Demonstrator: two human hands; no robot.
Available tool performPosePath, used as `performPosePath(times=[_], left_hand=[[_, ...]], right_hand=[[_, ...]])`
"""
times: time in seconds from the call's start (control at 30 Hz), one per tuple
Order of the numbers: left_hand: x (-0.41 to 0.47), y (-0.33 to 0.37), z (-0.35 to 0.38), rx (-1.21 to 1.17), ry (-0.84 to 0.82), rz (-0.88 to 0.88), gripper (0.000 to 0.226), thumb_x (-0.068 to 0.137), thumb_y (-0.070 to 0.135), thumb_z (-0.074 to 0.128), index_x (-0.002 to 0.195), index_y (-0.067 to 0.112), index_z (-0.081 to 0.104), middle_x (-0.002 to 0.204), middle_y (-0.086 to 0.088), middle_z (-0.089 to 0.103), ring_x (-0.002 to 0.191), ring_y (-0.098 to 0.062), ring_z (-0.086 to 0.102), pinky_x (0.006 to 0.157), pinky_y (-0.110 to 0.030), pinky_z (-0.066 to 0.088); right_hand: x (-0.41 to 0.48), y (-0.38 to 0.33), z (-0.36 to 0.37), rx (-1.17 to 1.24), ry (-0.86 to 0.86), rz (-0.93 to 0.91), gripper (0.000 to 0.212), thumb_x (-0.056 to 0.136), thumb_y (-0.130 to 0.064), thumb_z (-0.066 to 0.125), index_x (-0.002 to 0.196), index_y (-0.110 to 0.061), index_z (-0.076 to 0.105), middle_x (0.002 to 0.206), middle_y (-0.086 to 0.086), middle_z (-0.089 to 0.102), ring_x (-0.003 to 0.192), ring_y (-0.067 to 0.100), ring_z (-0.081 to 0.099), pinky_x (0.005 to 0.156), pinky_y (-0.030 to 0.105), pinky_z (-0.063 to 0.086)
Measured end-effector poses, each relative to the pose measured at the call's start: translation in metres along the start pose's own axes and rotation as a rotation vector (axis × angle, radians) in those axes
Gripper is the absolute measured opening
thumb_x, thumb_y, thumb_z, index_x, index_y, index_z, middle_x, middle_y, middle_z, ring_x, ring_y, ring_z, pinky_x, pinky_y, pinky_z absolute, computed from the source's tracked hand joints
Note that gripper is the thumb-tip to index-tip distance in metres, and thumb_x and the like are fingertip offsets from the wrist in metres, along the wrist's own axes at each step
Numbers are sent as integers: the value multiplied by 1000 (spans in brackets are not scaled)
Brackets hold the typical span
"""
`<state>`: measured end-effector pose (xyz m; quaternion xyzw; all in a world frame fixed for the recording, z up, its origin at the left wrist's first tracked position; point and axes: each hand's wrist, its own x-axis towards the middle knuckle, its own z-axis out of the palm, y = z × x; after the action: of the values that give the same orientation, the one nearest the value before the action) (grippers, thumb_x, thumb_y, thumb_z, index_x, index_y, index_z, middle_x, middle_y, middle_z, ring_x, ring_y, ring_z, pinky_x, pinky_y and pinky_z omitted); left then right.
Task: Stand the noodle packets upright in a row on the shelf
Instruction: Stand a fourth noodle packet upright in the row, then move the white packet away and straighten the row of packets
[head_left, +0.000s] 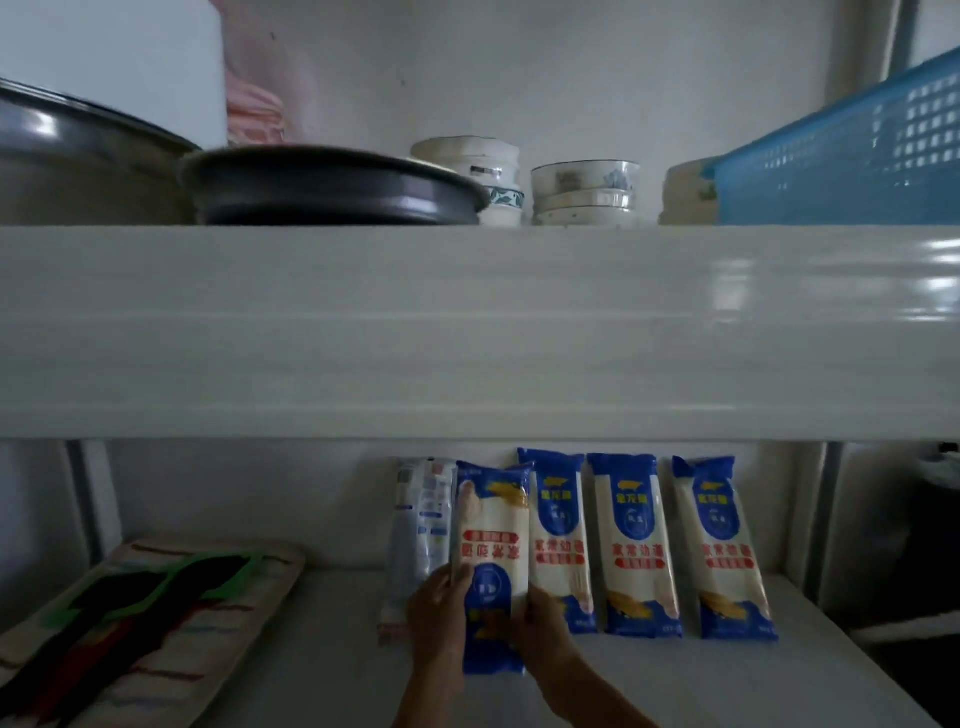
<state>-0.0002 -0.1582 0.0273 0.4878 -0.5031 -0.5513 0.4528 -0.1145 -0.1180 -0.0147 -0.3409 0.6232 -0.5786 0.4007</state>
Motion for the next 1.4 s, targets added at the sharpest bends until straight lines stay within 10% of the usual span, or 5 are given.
performPosePath(times=[0.17, 0.33, 0.63, 1.13, 1.4], left_hand=[[50, -19, -23, 341, 243, 269, 40, 78, 33, 74, 112, 15, 66, 101, -11, 69, 90, -26, 66, 73, -37, 55], [80, -47, -44, 357, 83, 12, 95, 58, 44, 91, 135, 5, 52, 128, -18, 63, 114, -37, 62, 92, -46, 52], [108, -74, -79, 267, 113, -27, 64, 58, 34, 86, 112, 9, 64, 102, -16, 74, 90, -31, 70, 83, -42, 56], [76, -31, -131, -257, -87, -219, 31, 100, 1, 41, 125, -10, 56, 38, 0, 62, 41, -19, 63, 27, -16, 43], [47, -8, -124, -506, -549, -274, 50, 71, 40, 69, 106, 6, 69, 71, -9, 69, 59, -21, 66, 60, -32, 52]], right_hand=[[38, -19, 9, 11, 104, 40, 22, 86, -6, 70, 107, -11, 64, 94, 9, 76, 83, 26, 75, 76, 47, 63], [48, -24, 17, -153, 105, 41, 21, 90, -14, 68, 102, -18, 51, 97, -3, 63, 85, 14, 64, 62, 21, 54], [58, -20, 18, -194, 67, 158, 8, 94, -18, 64, 92, -18, 56, 89, -1, 64, 75, 8, 63, 55, 14, 51], [10, -18, 56, -695, 437, -48, 55, 88, -20, 64, 135, -11, 37, 131, 11, 49, 121, 25, 52, 104, 37, 48], [-14, -55, 93, 103, -221, 28, 16, 93, -22, 55, 81, -20, 65, 83, -2, 69, 82, 16, 62, 76, 31, 47]])
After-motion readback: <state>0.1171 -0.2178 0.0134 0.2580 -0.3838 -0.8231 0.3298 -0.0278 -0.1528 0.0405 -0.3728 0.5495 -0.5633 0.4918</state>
